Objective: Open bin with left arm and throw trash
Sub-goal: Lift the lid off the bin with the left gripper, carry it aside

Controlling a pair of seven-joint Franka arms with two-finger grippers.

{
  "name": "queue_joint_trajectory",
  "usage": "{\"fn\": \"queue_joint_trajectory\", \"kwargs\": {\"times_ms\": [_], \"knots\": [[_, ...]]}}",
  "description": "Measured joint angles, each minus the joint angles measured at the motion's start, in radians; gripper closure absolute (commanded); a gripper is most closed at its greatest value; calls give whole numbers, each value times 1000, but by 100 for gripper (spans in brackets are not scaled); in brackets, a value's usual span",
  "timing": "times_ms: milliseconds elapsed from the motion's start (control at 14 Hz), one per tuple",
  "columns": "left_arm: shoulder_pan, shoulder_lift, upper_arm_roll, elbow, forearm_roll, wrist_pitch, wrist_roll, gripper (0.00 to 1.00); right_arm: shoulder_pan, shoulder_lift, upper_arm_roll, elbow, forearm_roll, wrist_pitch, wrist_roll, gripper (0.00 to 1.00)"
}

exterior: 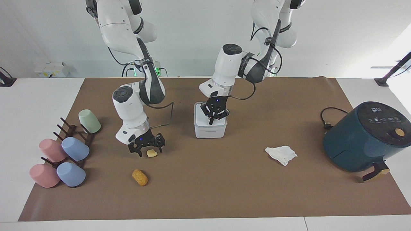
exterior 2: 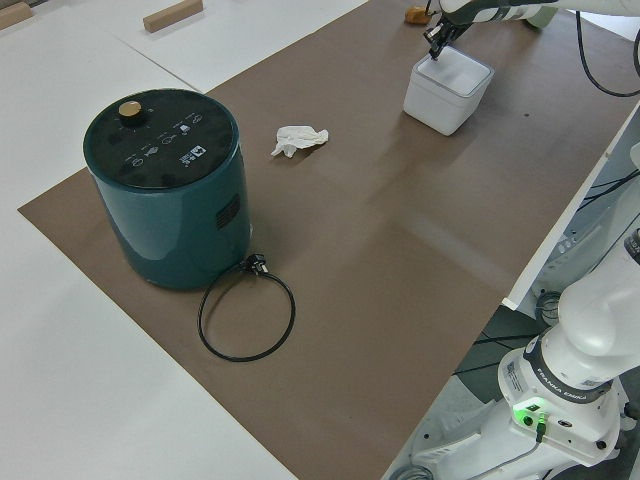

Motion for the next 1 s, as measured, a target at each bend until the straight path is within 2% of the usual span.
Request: {"fn": "queue_joint_trajectory", "kwargs": {"times_ms": [286,429,571,714,786,857,929,1000], "knots": [[-14,-11,2,3,0,-48,0,100,16,42,-1,2,0,32,0,5],[-15,-44,3,8,0,-149,0,100,12,42,-4,8,0,-4,-3,5],[-9,-109,11,8,0,-280,-2,100,4,39,-5,19,0,-69,-20,5],[33,-183,20,7,0,-396,-10,100,1,38,-5,24,-1,-99,-31,21],[74,-217,22,6,0,-444,-11,91,1,37,-5,28,-1,-106,-33,33],[124,-247,24,6,1,-491,-9,51,0,36,-6,31,-1,-111,-33,47],[175,-272,26,4,1,-526,-2,19,0,36,-6,33,-2,-112,-33,60],[221,-289,29,2,1,-547,15,0,-1,35,-7,39,-2,-116,-33,83]]}}
